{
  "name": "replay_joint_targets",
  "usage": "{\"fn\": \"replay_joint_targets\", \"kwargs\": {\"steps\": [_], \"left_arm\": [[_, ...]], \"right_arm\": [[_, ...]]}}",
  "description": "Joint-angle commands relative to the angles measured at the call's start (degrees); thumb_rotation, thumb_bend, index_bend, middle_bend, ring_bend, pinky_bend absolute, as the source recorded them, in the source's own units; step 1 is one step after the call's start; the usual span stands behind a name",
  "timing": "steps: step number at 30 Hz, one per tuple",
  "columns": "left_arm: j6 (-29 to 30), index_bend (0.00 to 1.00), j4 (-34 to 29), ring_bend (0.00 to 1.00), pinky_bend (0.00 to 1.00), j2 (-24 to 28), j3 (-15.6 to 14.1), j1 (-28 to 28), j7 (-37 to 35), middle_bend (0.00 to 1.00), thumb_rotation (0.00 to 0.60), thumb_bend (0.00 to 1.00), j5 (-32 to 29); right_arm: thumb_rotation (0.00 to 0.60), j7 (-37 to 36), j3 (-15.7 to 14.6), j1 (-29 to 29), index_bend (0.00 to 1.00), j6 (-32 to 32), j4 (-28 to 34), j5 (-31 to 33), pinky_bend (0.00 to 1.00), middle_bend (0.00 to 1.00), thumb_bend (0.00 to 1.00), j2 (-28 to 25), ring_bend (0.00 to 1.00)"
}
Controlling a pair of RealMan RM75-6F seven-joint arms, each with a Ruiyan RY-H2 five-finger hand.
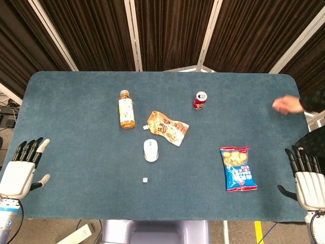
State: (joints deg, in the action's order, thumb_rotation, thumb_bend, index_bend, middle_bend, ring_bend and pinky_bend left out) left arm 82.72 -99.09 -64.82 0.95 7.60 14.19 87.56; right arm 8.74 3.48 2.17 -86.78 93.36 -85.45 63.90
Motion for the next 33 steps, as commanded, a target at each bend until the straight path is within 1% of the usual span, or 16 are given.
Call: {"fn": "replay_joint_targets", "kwargs": {"steps": [1, 9, 17, 18, 19, 20, 21, 22, 24, 25, 27, 28, 31, 33], "left_arm": [[-0.10, 0.00, 0.03, 0.00, 0.00, -0.03, -0.01, 0.02, 0.02, 0.00, 0.600, 0.23, -0.10], [-0.37, 0.00, 0.15, 0.00, 0.00, -0.14, -0.07, 0.20, -0.02, 0.00, 0.600, 0.23, 0.00], [-2.06, 0.00, 0.09, 0.00, 0.00, -0.23, -0.71, 1.78, -0.02, 0.00, 0.600, 0.23, 2.78], [-2.27, 0.00, 0.11, 0.00, 0.03, -0.34, -0.67, 2.10, -0.04, 0.00, 0.600, 0.23, 3.21], [-2.49, 0.00, 0.29, 0.06, 0.14, -0.61, -0.55, 2.74, -0.44, 0.01, 0.600, 0.23, 4.23], [-2.74, 0.00, 0.45, 0.13, 0.24, -0.80, -0.53, 3.18, -0.91, 0.05, 0.600, 0.23, 4.91], [-3.09, 0.00, 0.55, 0.29, 0.42, -0.96, -0.58, 3.70, -1.62, 0.17, 0.600, 0.25, 5.71], [-3.46, 0.00, 0.64, 0.46, 0.56, -1.13, -0.59, 4.27, -2.51, 0.33, 0.600, 0.28, 6.51], [-5.09, 0.00, 0.83, 0.63, 0.69, -1.27, -0.95, 5.73, -4.34, 0.56, 0.600, 0.35, 8.15], [-6.52, 0.00, 0.70, 0.69, 0.73, -1.08, -1.34, 6.57, -5.24, 0.63, 0.600, 0.39, 8.71], [-11.42, 0.00, -0.44, 0.75, 0.77, -0.01, -2.26, 9.12, -6.33, 0.71, 0.600, 0.47, 9.33], [-13.55, 0.00, -1.01, 0.77, 0.79, 0.49, -2.51, 10.29, -6.64, 0.73, 0.600, 0.52, 9.47], [-20.39, 0.00, -2.91, 0.80, 0.80, 2.11, -3.05, 13.86, -7.09, 0.74, 0.600, 0.62, 8.96], [-25.15, 0.00, -4.04, 0.80, 0.80, 3.02, -3.16, 16.55, -5.82, 0.74, 0.600, 0.66, 8.82]], "right_arm": [[0.600, -0.03, 0.01, 0.01, 0.00, 0.05, 0.00, 0.05, 0.00, 0.00, 0.02, 0.01, 0.00], [0.600, -0.08, 0.00, 0.04, 0.00, 0.25, 0.09, 0.19, 0.00, 0.00, 0.02, -0.01, 0.00], [0.600, 0.07, 0.35, 0.23, 0.00, 0.52, 0.42, 0.72, 0.00, 0.00, 0.02, 0.02, 0.00], [0.600, 0.07, 0.41, 0.23, 0.00, 0.50, 0.42, 0.80, 0.00, 0.00, 0.02, 0.01, 0.00], [0.600, 0.06, 0.44, 0.23, 0.00, 0.50, 0.43, 0.86, 0.00, 0.00, 0.02, -0.01, 0.00], [0.600, -0.01, 0.43, 0.22, 0.00, 0.57, 0.49, 0.94, 0.00, 0.00, 0.02, -0.06, 0.00], [0.600, -0.09, 0.42, 0.21, 0.00, 0.67, 0.53, 1.05, 0.00, 0.00, 0.02, -0.11, 0.00], [0.600, -0.14, 0.44, 0.26, 0.00, 0.83, 0.53, 1.18, 0.00, 0.00, 0.02, -0.13, 0.00], [0.600, -0.15, 0.56, 0.37, 0.00, 1.08, 0.61, 1.47, 0.00, 0.00, 0.02, -0.17, 0.00], [0.600, -0.26, 0.63, 0.38, 0.00, 1.15, 0.55, 1.66, 0.00, 0.00, 0.02, -0.19, 0.00], [0.600, -0.59, 0.83, 0.45, 0.00, 1.29, 0.50, 2.00, 0.00, 0.00, 0.02, -0.28, 0.00], [0.600, -0.72, 0.88, 0.47, 0.00, 1.38, 0.52, 2.13, 0.00, 0.00, 0.02, -0.34, 0.00], [0.600, -1.07, 1.06, 0.52, 0.00, 1.61, 0.69, 2.57, 0.00, 0.00, 0.01, -0.58, 0.00], [0.600, -1.29, 1.22, 0.56, 0.00, 1.72, 0.76, 2.87, 0.00, 0.00, 0.02, -0.74, 0.00]]}}
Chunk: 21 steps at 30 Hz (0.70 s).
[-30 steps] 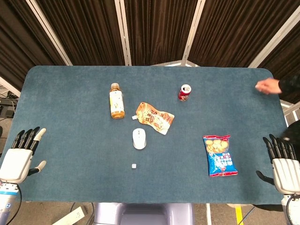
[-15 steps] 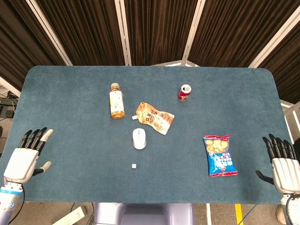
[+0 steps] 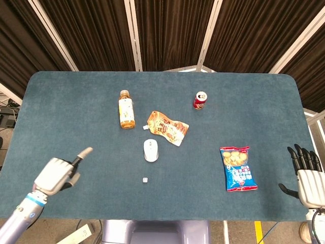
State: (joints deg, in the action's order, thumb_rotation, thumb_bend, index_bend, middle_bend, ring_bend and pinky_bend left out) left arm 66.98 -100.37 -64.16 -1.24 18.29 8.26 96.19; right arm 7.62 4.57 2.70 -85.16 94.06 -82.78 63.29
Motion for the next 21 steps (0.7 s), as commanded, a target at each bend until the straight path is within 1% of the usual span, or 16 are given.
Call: {"fn": "replay_joint_targets", "kwargs": {"steps": [1, 4, 5, 7, 10, 15, 21], "left_arm": [[-12.45, 0.00, -3.59, 0.80, 0.80, 2.87, -0.82, 7.53, 1.31, 0.74, 0.600, 0.67, -0.44], [-18.73, 0.00, -5.90, 0.80, 0.80, 3.36, -0.34, 10.97, 5.14, 0.74, 0.600, 0.70, -2.66], [-21.97, 0.00, -6.75, 0.80, 0.80, 2.98, -0.19, 12.72, 7.62, 0.74, 0.600, 0.70, -3.65], [-24.38, 0.00, -7.87, 0.80, 0.80, 2.37, 0.27, 14.13, 10.46, 0.74, 0.600, 0.70, -5.70], [-26.56, 0.00, -8.80, 0.80, 0.80, 0.86, 0.90, 15.75, 14.02, 0.74, 0.600, 0.70, -8.75], [-29.05, 0.00, -8.21, 0.80, 0.80, -1.72, 1.68, 18.17, 17.97, 0.74, 0.600, 0.71, -13.73], [-31.26, 0.00, -8.06, 0.80, 0.80, -4.26, 1.58, 21.25, 22.87, 0.74, 0.600, 0.71, -18.63]], "right_arm": [[0.600, -0.34, 0.21, 0.05, 0.00, 0.24, 0.03, 0.49, 0.00, 0.00, 0.02, -0.23, 0.00], [0.600, -0.83, 0.44, 0.07, 0.00, 0.49, -0.01, 1.12, 0.00, 0.00, 0.02, -0.47, 0.00], [0.600, -1.08, 0.62, 0.08, 0.00, 0.39, -0.01, 1.25, 0.00, 0.00, 0.02, -0.58, 0.00], [0.600, -1.41, 0.77, 0.06, 0.00, 0.36, 0.00, 1.45, 0.00, 0.00, 0.02, -0.78, 0.00], [0.600, -1.75, 0.88, 0.00, 0.00, 0.52, 0.01, 1.94, 0.00, 0.00, 0.02, -0.98, 0.00], [0.600, -2.05, 1.03, -0.06, 0.00, 0.80, 0.06, 2.67, 0.00, 0.00, 0.02, -1.32, 0.00], [0.600, -2.21, 1.29, -0.07, 0.00, 0.79, -0.45, 3.17, 0.00, 0.00, 0.02, -1.40, 0.00]]}}
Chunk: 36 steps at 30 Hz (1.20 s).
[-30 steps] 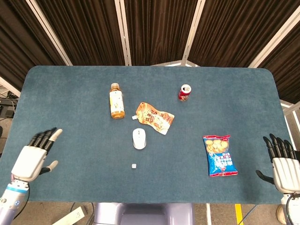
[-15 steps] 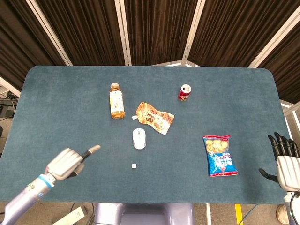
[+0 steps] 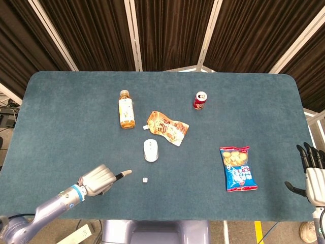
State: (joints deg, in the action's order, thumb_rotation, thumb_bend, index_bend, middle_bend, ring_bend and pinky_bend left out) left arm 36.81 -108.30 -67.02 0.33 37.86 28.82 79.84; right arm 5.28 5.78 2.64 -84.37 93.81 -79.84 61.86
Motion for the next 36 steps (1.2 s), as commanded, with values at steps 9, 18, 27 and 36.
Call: {"fn": "replay_joint_targets", "kwargs": {"steps": [9, 18, 27, 36], "left_arm": [[-2.01, 0.00, 0.12, 0.80, 0.80, -4.60, -0.73, 5.66, 7.86, 0.74, 0.600, 0.71, -9.32], [-2.50, 0.00, 0.63, 0.80, 0.80, -7.72, -2.06, 10.23, 10.13, 0.74, 0.600, 0.71, -17.03], [-1.53, 0.00, 1.37, 0.80, 0.80, -10.49, -4.30, 13.93, 11.61, 0.74, 0.600, 0.71, -22.18], [0.20, 0.00, 0.99, 0.80, 0.80, -10.81, -6.23, 15.91, 10.85, 0.74, 0.600, 0.71, -24.35]], "right_arm": [[0.600, -0.44, 0.37, -0.15, 0.00, 0.11, -0.03, 1.01, 0.00, 0.00, 0.02, -0.63, 0.00], [0.600, -1.63, 0.64, -0.08, 0.00, 0.75, -0.23, 1.81, 0.00, 0.00, 0.02, -1.18, 0.00], [0.600, -2.38, 0.86, -0.03, 0.00, 1.09, -0.42, 2.39, 0.00, 0.00, 0.02, -1.35, 0.00], [0.600, -2.27, 0.73, -0.11, 0.00, 0.87, -0.36, 2.13, 0.00, 0.00, 0.01, -1.29, 0.00]]}}
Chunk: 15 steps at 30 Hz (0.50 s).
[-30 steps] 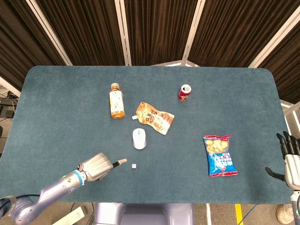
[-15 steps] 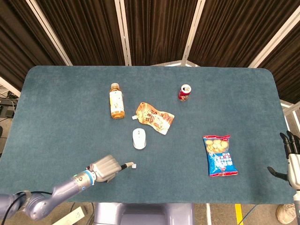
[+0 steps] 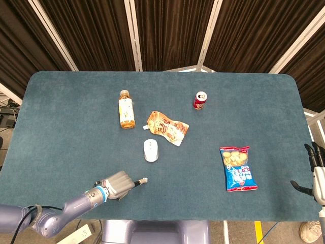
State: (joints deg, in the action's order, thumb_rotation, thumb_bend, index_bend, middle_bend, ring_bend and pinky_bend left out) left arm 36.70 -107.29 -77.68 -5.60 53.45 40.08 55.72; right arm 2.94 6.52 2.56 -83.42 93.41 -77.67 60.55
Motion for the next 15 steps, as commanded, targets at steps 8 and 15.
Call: {"fn": "replay_joint_targets", "kwargs": {"steps": [8, 15], "left_arm": [[1.56, 0.00, -0.23, 0.80, 0.80, 0.43, -2.42, 0.80, -1.70, 0.74, 0.600, 0.72, -0.70], [3.29, 0.00, -1.51, 0.80, 0.80, 2.35, -4.47, -0.09, -2.81, 0.74, 0.600, 0.73, 0.58]], "right_arm": [[0.600, 0.48, -0.17, 0.01, 0.00, -0.06, -0.12, -0.23, 0.00, 0.00, 0.02, 0.20, 0.00], [0.600, 1.36, -0.31, 0.04, 0.00, -0.19, 0.07, -0.37, 0.00, 0.00, 0.02, 0.51, 0.00]]}}
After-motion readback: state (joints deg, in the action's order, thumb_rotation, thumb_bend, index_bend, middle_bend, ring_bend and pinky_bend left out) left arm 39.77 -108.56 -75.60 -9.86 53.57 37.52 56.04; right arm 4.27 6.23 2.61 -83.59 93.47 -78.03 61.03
